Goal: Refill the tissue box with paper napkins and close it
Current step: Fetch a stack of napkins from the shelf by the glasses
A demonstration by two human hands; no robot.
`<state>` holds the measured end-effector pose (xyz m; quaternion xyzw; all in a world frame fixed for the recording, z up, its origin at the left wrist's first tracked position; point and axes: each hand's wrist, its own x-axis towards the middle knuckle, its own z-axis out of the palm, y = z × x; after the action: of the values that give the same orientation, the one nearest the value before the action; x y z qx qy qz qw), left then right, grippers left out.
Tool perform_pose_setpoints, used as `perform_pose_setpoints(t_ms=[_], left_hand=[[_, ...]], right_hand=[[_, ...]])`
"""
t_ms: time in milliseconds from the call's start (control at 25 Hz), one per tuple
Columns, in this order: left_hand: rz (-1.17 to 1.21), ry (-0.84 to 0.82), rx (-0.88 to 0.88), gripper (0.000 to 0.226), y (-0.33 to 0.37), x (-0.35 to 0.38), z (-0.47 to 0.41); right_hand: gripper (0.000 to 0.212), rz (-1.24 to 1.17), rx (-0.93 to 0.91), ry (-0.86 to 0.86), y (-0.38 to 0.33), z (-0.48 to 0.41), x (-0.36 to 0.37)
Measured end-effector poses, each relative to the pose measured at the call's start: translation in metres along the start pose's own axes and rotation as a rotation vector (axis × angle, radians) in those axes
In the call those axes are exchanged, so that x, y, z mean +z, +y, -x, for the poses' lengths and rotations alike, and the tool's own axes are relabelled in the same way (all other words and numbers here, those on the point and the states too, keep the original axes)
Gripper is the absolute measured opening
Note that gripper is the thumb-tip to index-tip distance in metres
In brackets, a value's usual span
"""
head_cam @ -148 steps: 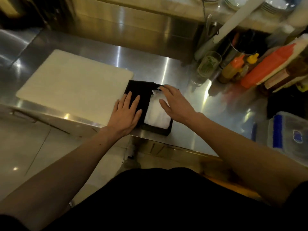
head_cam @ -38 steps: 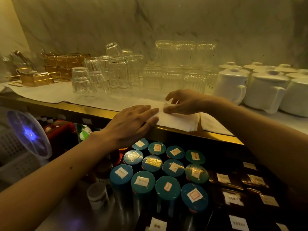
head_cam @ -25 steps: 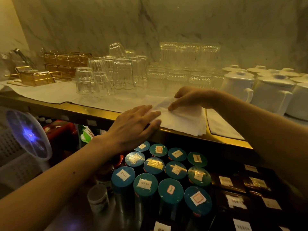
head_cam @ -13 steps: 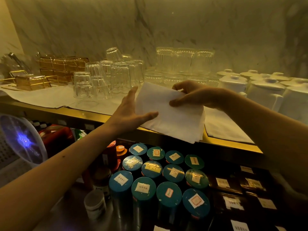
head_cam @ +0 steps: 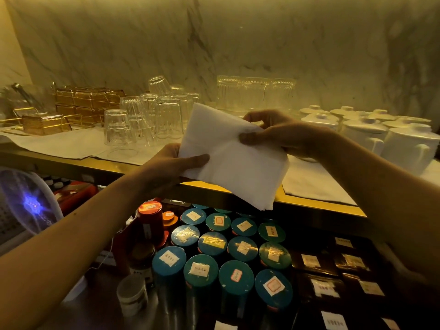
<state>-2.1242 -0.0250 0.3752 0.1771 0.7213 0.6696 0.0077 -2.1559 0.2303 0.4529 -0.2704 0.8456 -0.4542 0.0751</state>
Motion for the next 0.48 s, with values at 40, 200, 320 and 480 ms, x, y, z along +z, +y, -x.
perform_pose_setpoints(t_ms=[40, 200, 320, 480], left_hand=[[-0.003, -0.003, -0.001, 0.040, 0.001, 0.001, 0.004], [0.006, 0.018, -0.060, 0.039, 0.011, 0.001, 0.022], [-0.033, 0.057, -0.097, 0.038, 0.017, 0.002, 0.041], [-0.089, 0.190, -0.114, 0.043, 0.025, 0.000, 0.073]], right_hand=[[0.036, 0.000, 0.005, -0.012, 0.000, 0.004, 0.000], [0.039, -0.015, 0.037, -0.225, -0.001, 0.027, -0.001], [0.039, -0.021, 0.031, -0.332, 0.005, 0.039, 0.002], [0.040, -0.039, -0.004, -0.315, 0.010, 0.040, 0.015]])
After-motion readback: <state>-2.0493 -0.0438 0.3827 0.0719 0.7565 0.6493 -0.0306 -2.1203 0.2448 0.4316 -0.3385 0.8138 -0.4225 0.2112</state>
